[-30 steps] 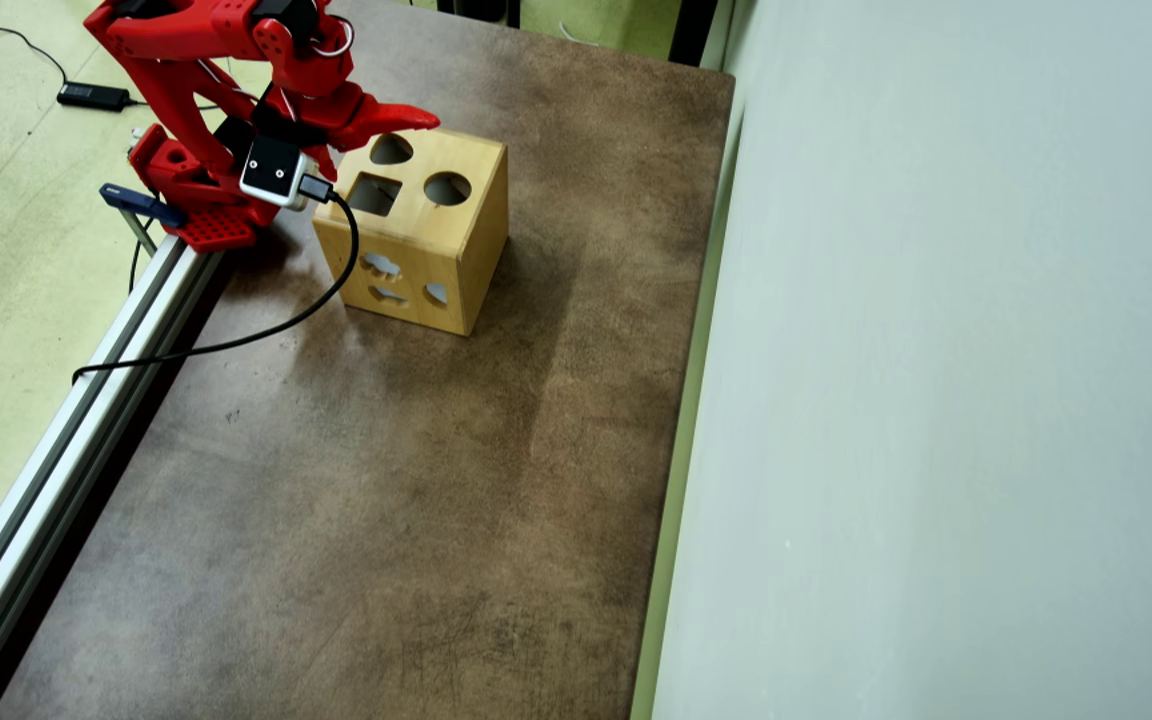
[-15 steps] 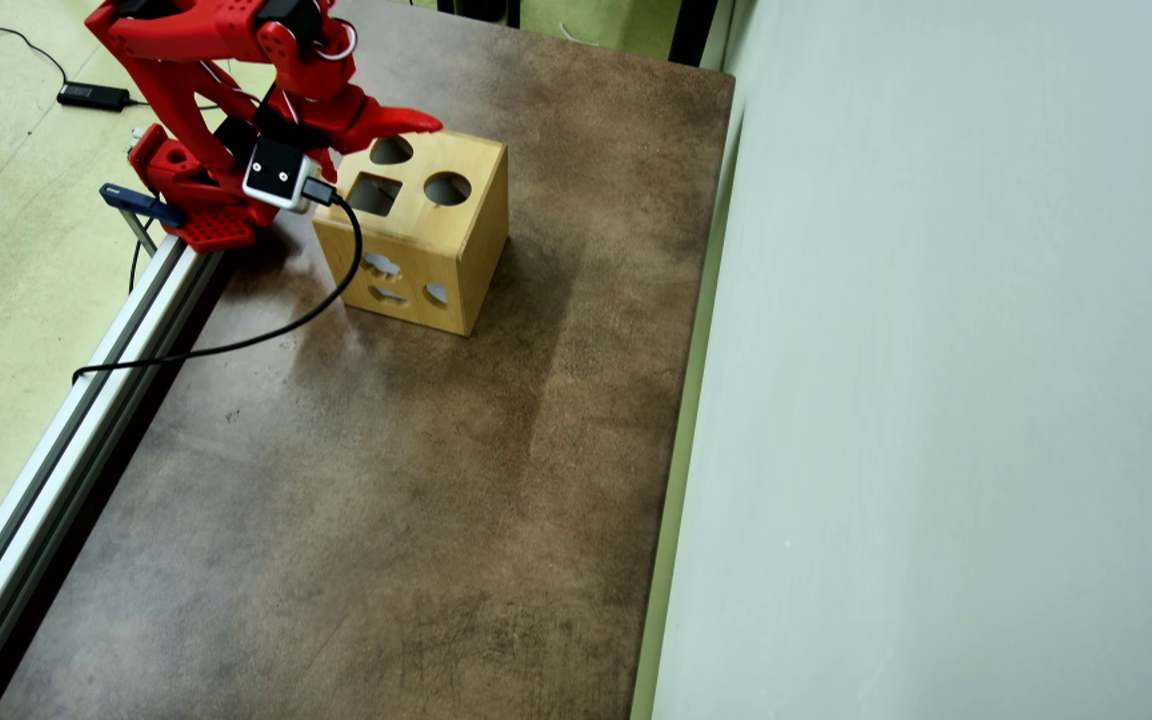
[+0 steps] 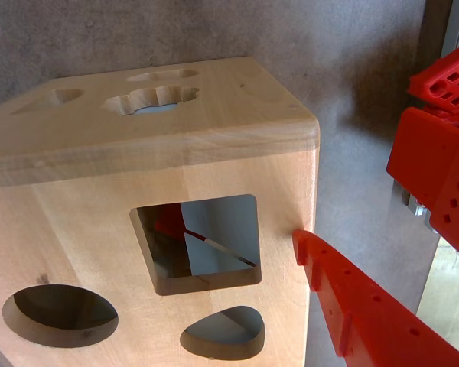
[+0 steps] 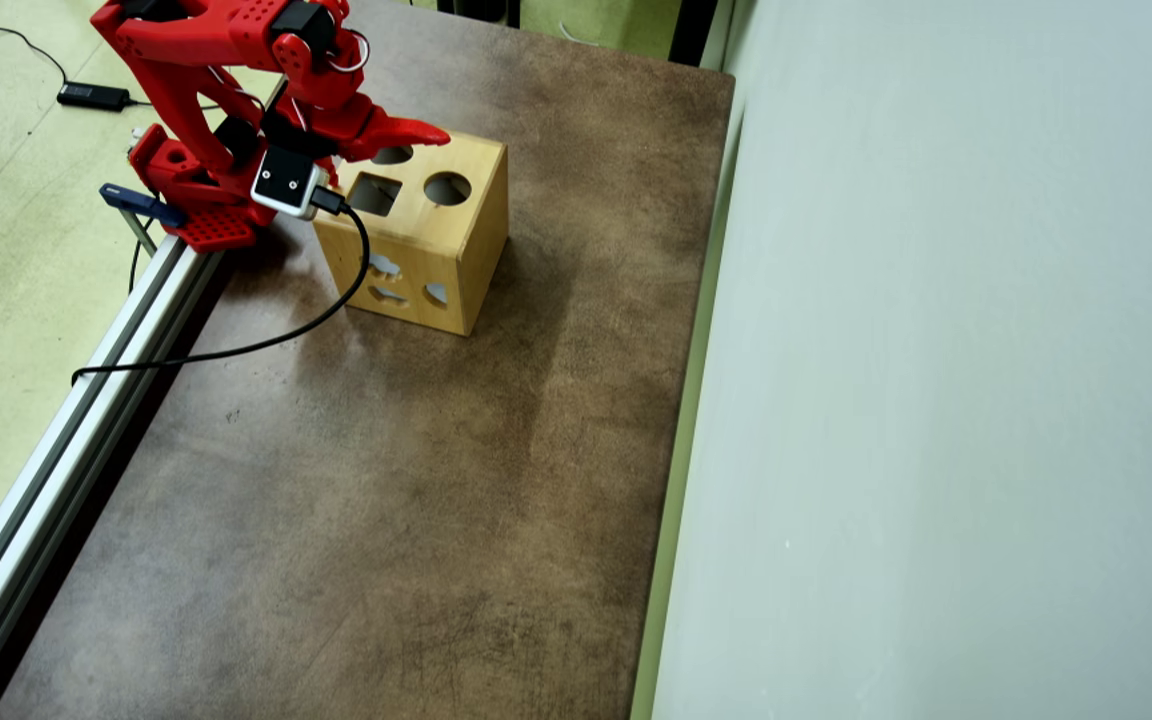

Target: Pick and place the red cube on the square hole

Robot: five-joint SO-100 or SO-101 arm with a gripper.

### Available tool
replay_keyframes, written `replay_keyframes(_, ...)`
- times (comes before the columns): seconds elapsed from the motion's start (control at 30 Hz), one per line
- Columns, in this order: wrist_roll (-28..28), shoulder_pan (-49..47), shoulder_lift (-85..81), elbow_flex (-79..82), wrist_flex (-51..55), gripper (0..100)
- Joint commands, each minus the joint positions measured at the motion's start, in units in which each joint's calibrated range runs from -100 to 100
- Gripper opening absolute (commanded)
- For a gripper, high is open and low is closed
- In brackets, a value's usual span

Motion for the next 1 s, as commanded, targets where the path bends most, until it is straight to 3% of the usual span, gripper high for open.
replay_keyframes(0.0, 0.29, -0.45, 0.33, -0.05, 0.01, 97)
replay_keyframes(0.97, 0.1, 0.37, 0.42, 0.04, 0.01, 97)
